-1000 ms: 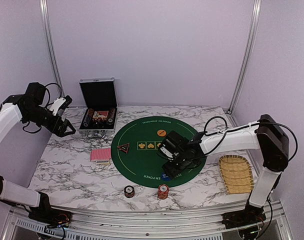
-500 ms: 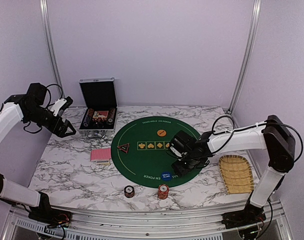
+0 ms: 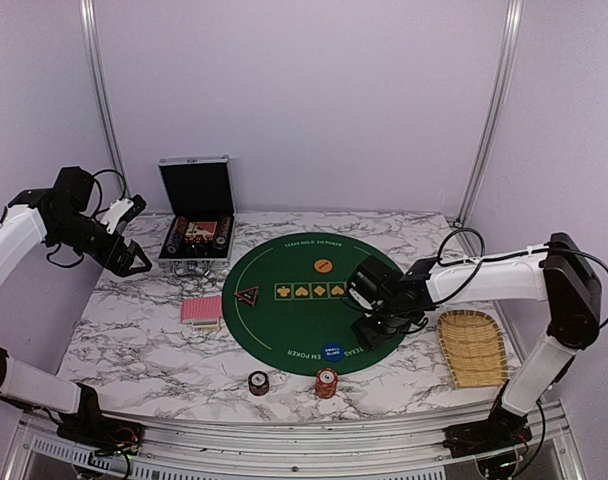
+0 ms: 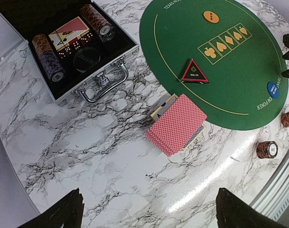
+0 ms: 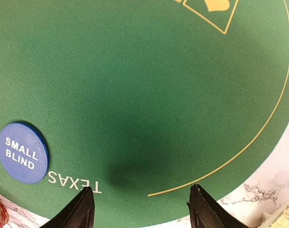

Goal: Distribute texas hold em gaming equipment

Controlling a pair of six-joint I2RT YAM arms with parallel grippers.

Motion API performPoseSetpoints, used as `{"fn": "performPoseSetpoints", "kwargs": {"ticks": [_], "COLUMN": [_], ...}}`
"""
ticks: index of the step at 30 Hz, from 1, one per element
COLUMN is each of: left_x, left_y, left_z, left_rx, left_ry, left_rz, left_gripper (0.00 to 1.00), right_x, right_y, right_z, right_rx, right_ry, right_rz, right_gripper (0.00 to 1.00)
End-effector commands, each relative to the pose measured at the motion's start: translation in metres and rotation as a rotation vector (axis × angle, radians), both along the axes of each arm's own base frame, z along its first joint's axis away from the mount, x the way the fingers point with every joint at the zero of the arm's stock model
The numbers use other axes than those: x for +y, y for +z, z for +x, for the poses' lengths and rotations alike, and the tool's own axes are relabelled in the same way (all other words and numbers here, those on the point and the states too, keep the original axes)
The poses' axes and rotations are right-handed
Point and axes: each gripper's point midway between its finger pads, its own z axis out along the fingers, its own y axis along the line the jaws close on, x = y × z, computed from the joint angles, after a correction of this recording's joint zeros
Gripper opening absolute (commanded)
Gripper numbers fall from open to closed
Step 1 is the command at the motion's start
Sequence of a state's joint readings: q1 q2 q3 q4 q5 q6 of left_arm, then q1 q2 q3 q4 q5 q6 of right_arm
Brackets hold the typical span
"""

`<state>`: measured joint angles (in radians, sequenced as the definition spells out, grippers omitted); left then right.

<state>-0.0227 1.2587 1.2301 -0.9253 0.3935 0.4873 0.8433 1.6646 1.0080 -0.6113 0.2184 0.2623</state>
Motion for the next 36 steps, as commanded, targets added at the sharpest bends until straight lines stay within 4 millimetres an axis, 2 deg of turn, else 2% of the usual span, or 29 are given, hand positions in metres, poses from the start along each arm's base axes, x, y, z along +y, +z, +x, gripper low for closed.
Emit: {"fn": "performPoseSetpoints", "kwargs": {"ticks": [1, 7, 12, 20, 28, 32, 36], "left_x": [-0.004, -0.005, -0.004, -0.004, -0.003, -0.003, -0.003], "left_y": [0.009, 0.009, 0.012, 0.012, 0.013, 0.014, 0.015], "left_z": [-0.007, -0.01, -0.011, -0.011, -0.01, -0.009, -0.008], "left_rx": [-0.002, -0.002, -0.015, -0.01, -0.011, -0.017, -0.016], "left_ry": [-0.029, -0.035, -0.037, -0.029, -0.028, -0.03, -0.03], "left_rz": [-0.012, -0.014, -0.01, -0.016, -0.009, -0.005, -0.004], "left_gripper": [0.99, 0.99, 0.99, 0.99, 0.99, 0.99, 0.99], "right_x": [0.018, 0.051, 0.075, 0.104, 0.102, 0.089, 0.074], "right_y": [0.034, 0.038, 0.026, 0.01, -0.009, -0.017, -0.016], "right_z": [0.011, -0.001, -0.014, -0.021, -0.025, -0.026, -0.024], "right_rx": [-0.064, -0.047, 0.003, 0.036, 0.06, 0.062, 0.043], "right_ry": [-0.003, 0.058, 0.108, 0.179, 0.191, 0.176, 0.14], "right_rz": [0.047, 0.083, 0.126, 0.129, 0.09, 0.041, 0.018], "right_gripper": [0.67, 0.7, 0.71, 0.75, 0.75, 0.74, 0.7]}}
